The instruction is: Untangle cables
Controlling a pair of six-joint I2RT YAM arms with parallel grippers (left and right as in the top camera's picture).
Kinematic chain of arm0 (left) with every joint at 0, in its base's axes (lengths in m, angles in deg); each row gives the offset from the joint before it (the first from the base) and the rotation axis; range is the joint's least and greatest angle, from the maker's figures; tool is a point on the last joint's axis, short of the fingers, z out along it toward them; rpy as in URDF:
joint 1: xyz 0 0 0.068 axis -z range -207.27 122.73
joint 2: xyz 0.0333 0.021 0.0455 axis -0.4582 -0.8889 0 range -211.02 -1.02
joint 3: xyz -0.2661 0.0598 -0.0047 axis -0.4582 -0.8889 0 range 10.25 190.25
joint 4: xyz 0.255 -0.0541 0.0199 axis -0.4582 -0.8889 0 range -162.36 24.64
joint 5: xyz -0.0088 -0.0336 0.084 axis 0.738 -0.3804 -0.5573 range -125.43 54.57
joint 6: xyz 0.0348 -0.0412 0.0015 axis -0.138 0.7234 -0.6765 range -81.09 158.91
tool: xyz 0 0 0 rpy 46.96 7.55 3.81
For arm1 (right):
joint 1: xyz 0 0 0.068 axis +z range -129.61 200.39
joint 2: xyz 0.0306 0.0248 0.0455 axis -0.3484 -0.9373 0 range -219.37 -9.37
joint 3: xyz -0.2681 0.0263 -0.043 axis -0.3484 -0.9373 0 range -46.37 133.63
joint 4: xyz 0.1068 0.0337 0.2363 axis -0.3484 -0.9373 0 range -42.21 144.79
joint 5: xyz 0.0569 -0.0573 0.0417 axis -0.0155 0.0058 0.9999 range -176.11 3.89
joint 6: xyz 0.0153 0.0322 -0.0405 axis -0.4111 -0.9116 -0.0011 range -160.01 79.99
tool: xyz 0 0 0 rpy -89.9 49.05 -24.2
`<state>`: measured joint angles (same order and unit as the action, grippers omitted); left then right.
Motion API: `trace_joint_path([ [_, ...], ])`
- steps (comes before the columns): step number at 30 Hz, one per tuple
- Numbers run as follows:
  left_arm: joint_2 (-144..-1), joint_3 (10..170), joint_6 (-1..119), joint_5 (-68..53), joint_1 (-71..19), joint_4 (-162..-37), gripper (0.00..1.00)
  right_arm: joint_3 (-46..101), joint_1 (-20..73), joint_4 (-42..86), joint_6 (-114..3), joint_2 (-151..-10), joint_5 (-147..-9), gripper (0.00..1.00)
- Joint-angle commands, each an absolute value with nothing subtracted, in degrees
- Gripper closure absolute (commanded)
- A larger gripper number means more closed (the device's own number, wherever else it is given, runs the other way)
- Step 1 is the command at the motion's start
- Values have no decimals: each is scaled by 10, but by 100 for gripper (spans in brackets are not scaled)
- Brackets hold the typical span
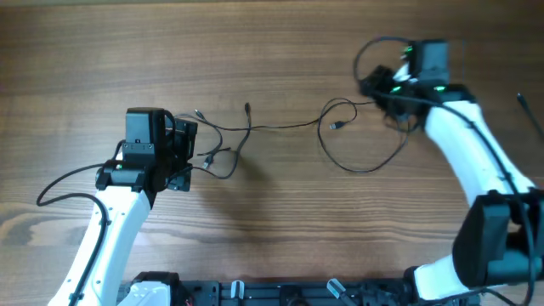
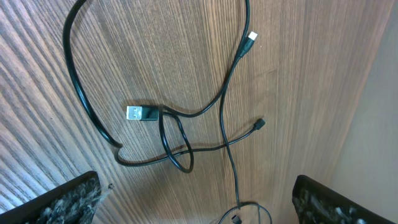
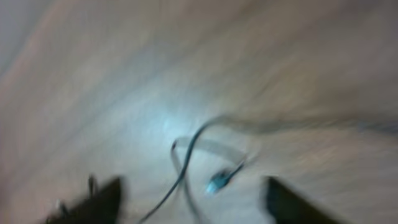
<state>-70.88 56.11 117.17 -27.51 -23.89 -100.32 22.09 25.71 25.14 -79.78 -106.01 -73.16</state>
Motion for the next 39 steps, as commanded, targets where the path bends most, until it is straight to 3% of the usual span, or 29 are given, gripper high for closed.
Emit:
trace_joint_path([
  [1,-711,561,1166,-285,-236,-1003,0,214,323,252,-946,-1078,-710,0],
  [4,-711,561,1166,-285,-236,-1003,0,214,371,256,-1031,-1082,-734,0],
  [15,-711,561,1166,-285,-236,-1003,0,214,439,238,-1062,-1097,-814,0],
  [25,-711,561,1166,-285,-236,-1003,0,230,437,205,-1027,-1130,-835,1],
  [32,-711,561,1167,-285,-236,-1003,0,369,422,54,-966,-1132,-889,1],
  [39,-711,561,1166,-285,-236,-1003,0,377,425,56,-955,-1208,-945,2],
])
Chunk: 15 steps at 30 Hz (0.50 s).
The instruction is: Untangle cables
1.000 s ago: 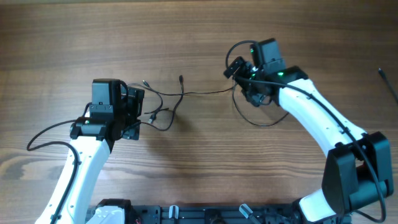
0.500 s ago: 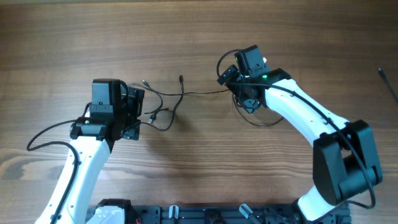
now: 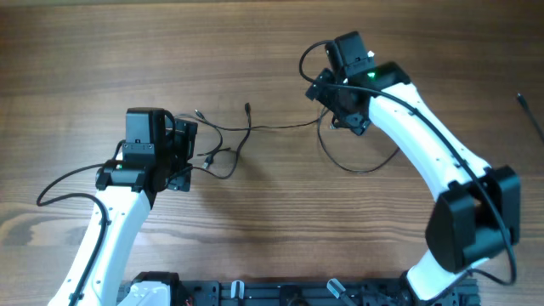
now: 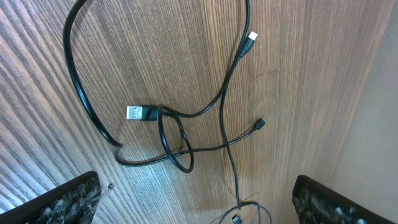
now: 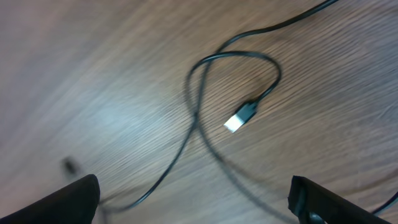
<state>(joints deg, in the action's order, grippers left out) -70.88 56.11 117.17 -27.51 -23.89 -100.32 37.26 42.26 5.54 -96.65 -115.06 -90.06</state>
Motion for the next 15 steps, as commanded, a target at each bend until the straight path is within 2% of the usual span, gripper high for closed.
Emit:
trace_joint_path([
  [1,-711,561,1166,-285,-236,-1003,0,377,428,66,-954,-1225,-945,3],
  [4,-711,561,1167,-285,-236,-1003,0,377,451,109,-923,-1263,-941,2],
  [10,-711,561,1166,-285,-236,-1003,0,377,477,90,-926,-1299,-940,5],
  [13,-711,561,1166,-285,-236,-1003,0,377,477,62,-919,-1307,-916,28],
  [14,-711,561,1166,-285,-236,-1003,0,377,477,60,-907,-1307,-901,42],
  [15,-711,561,1166,-285,-236,-1003,0,377,477,58,-905,-1307,-898,52],
])
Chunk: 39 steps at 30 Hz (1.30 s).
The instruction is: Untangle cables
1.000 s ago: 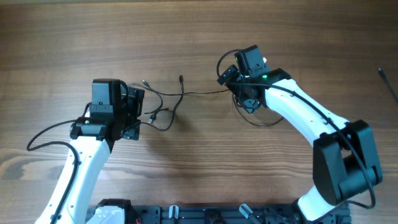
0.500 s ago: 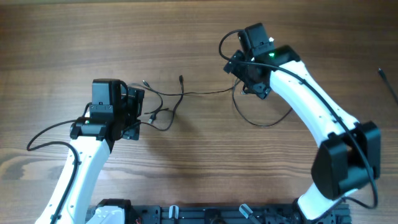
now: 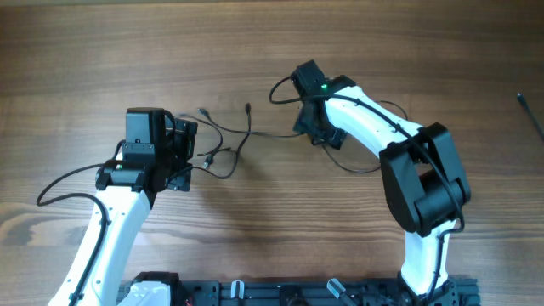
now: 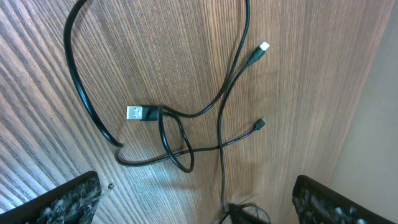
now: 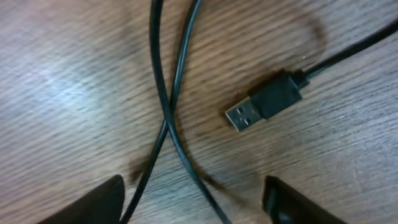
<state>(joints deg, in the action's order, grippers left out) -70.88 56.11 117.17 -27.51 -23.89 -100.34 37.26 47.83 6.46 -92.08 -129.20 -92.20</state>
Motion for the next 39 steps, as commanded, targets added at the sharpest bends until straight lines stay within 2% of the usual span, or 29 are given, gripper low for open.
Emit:
trace_joint_path([
  [1,-711,561,1167,-285,-236,-1003,0,377,477,55,-904,-1307,-899,65],
  [4,-711,561,1166,-285,-236,-1003,0,377,476,59,-880,-1307,-899,95],
  [10,-711,561,1166,-285,-236,-1003,0,409,424,66,-758,-1293,-859,95],
  [15,-711,561,1167,-285,-236,-1003,0,513,318,51,-666,-1242,-843,95],
  [18,-711,561,1167,-285,-236,-1003,0,557,258,98,-591,-1229,-852,95],
  [21,-711,561,1166,-285,-236,-1003,0,567,195,162,-579,-1229,-866,96],
  [24,-711,561,1167,-285,-236,-1003,0,561,166,144,-581,-1234,-741,95],
  [26,-711,561,1166,-285,-236,-1003,0,545,174,112,-581,-1235,-704,95],
  [30,-711,561,1166,-285,-236,-1003,0,496,236,94,-580,-1235,-727,95],
  [34,-711,561,1166,-285,-236,-1003,0,448,314,130,-596,-1239,-734,95],
  [36,-711,561,1167,-285,-236,-1003,0,424,345,147,-667,-1242,-770,93],
  [39,-711,561,1166,-285,-236,-1003,0,386,385,190,-690,-1244,-812,88],
])
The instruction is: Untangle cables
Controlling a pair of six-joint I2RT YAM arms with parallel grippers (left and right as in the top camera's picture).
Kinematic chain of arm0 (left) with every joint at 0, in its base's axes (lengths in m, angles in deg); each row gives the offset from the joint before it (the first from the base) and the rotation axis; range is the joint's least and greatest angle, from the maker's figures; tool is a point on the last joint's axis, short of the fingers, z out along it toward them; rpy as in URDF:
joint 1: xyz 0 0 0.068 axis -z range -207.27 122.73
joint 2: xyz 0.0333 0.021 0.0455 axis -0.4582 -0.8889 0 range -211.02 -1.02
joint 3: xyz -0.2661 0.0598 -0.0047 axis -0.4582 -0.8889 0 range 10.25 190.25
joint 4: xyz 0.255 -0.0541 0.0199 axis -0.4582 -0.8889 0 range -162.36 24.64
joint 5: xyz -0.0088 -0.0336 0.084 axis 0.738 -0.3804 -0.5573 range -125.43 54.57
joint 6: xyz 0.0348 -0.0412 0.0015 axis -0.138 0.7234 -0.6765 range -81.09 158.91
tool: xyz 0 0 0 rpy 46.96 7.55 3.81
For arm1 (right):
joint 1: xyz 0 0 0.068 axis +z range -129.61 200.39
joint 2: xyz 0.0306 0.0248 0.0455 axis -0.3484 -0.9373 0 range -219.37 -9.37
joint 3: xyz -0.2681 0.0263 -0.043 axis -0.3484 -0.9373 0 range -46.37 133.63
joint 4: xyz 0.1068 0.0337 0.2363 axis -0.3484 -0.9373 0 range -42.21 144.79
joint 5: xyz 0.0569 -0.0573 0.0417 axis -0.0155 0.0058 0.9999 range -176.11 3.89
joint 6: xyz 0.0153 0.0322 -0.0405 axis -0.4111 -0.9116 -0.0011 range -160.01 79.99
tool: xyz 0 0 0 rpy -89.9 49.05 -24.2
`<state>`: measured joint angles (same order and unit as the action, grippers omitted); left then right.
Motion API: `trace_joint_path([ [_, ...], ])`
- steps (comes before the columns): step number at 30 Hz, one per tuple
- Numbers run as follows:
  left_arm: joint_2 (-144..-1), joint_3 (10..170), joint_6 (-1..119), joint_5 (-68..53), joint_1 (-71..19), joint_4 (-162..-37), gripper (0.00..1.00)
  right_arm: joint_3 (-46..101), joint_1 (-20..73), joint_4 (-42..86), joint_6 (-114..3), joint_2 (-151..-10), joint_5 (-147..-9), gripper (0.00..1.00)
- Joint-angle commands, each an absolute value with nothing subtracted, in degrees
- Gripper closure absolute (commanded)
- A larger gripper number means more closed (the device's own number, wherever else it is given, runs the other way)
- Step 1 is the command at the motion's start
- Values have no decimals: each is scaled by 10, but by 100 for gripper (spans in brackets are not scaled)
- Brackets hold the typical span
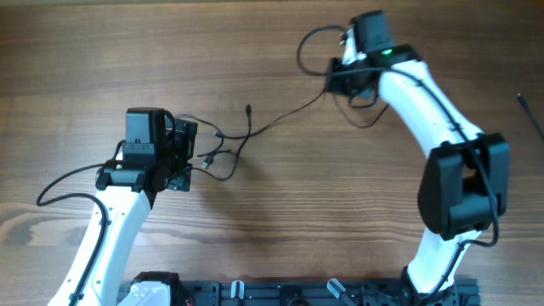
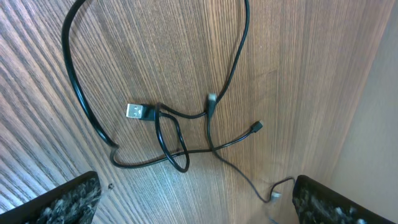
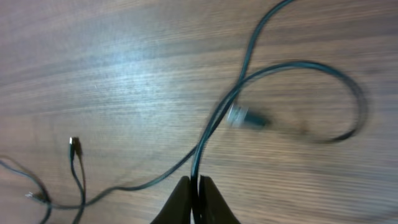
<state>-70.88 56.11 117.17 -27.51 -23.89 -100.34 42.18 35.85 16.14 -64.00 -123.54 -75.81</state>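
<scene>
Thin black cables lie knotted (image 1: pixel 217 151) in front of my left gripper (image 1: pixel 183 146). The left wrist view shows the knot's small loop (image 2: pixel 175 144), a USB-A plug (image 2: pixel 138 112) and a small plug end (image 2: pixel 212 98). My left gripper (image 2: pixel 196 200) stands open above them, holding nothing. My right gripper (image 3: pixel 194 186) is shut on one black cable (image 3: pixel 217 118) at the table's far side (image 1: pixel 344 75). That cable (image 1: pixel 285 115) runs slanting from the gripper down to the knot. A blurred plug (image 3: pixel 246 117) and a loop (image 3: pixel 351 115) lie beyond the fingers.
The wooden table (image 1: pixel 280 229) carries nothing else near the cables. A short dark cable end (image 1: pixel 531 115) lies at the right edge. The arms' bases and a black rail (image 1: pixel 280 293) sit along the near edge.
My right gripper, then open low over the cable beside a USB plug near the table's middle, is now shut on the cable farther back and right. The small plug by the knot has shifted.
My right gripper was at the far right over the cable's loop, then open above the plug nearer the middle, then low over the crossing strands. Now it grips one cable at the far side. My left arm stayed still, open over the knot.
</scene>
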Motion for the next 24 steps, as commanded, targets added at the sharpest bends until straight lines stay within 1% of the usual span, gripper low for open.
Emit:
trace_joint_path([
  [1,-711,561,1167,-285,-236,-1003,0,371,400,204,-690,-1244,-834,85],
  [2,-711,561,1166,-285,-236,-1003,0,359,412,213,-693,-1245,-851,81],
  [4,-711,561,1166,-285,-236,-1003,0,328,438,241,-724,-1245,-878,62],
  [5,-711,561,1167,-285,-236,-1003,0,323,445,249,-733,-1246,-878,50],
  [7,-711,561,1167,-285,-236,-1003,0,318,455,257,-753,-1249,-878,21],
  [8,-711,561,1166,-285,-236,-1003,0,318,458,258,-772,-1252,-878,9],
  [9,-711,561,1166,-285,-236,-1003,0,318,460,258,-796,-1256,-878,1],
  [11,-711,561,1166,-285,-236,-1003,0,318,460,260,-841,-1263,-879,0],
  [13,-711,561,1166,-285,-236,-1003,0,318,459,282,-856,-1272,-878,0],
  [15,-711,561,1166,-285,-236,-1003,0,318,459,310,-850,-1281,-892,0],
  [18,-711,561,1166,-285,-236,-1003,0,318,459,312,-825,-1283,-933,0],
  [22,-711,561,1166,-285,-236,-1003,0,318,459,282,-804,-1283,-972,0],
  [24,-711,561,1167,-285,-236,-1003,0,318,459,276,-790,-1283,-969,0],
])
